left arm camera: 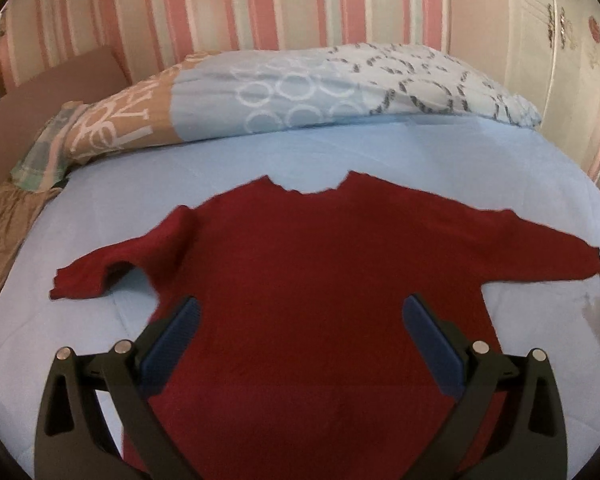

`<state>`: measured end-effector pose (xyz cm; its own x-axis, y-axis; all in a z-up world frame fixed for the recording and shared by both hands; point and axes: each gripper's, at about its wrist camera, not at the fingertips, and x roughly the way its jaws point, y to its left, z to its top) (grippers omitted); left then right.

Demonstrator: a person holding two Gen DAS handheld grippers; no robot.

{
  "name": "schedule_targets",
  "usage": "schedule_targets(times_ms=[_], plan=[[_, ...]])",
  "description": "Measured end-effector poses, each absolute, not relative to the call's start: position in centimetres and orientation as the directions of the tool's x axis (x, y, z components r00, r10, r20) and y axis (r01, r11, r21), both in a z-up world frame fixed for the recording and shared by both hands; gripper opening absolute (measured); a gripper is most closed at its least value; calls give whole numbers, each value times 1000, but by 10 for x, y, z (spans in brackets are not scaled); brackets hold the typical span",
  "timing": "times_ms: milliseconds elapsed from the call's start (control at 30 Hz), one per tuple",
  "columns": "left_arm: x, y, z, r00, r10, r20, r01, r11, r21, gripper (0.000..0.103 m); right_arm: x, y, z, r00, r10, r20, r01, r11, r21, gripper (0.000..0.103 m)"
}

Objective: Fold small clothes
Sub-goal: 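Grasp the sweater's sleeve cuff with the right gripper and lift it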

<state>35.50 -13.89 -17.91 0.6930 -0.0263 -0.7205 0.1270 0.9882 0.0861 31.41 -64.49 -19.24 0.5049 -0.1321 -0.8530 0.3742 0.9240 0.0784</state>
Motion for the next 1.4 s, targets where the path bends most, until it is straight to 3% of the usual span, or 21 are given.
schedule_targets(times_ms=[100,300,433,600,667,700,733,833,967,1200,1400], plan=[[365,-148,-191,678,-27,-735,134,987,87,101,321,-661,-209,473,-97,-876,385,917,106,87],[370,-154,-197,675,-4,-738,150,980,131,101,332,-688,-227,434,-75,-898,420,899,128,86],[372,-147,-202,664,-1,-748,131,985,115,101,337,-697,-247,391,-26,-920,444,881,164,61],[369,-143,-201,670,6,-743,132,983,126,101,341,-692,-264,368,-34,-929,472,868,156,63],[370,-141,-202,668,3,-744,130,984,120,101,341,-688,-262,379,-47,-924,469,871,148,48],[370,-139,-202,666,1,-746,128,985,116,101,341,-686,-259,394,-45,-918,463,873,156,27],[370,-138,-202,665,1,-747,128,985,115,101,341,-683,-256,414,-12,-910,445,875,191,16],[370,-135,-202,667,5,-745,127,985,120,101,344,-666,-239,441,-53,-896,404,903,145,15],[370,-121,-199,673,13,-740,111,987,118,101,352,-640,-205,515,-19,-857,346,919,187,15],[368,-75,-187,689,27,-724,50,995,85,101,389,-556,-151,620,150,-770,179,929,324,15],[370,-30,-182,690,53,-722,-4,998,70,101,444,-436,-154,605,280,-745,29,928,372,15]])
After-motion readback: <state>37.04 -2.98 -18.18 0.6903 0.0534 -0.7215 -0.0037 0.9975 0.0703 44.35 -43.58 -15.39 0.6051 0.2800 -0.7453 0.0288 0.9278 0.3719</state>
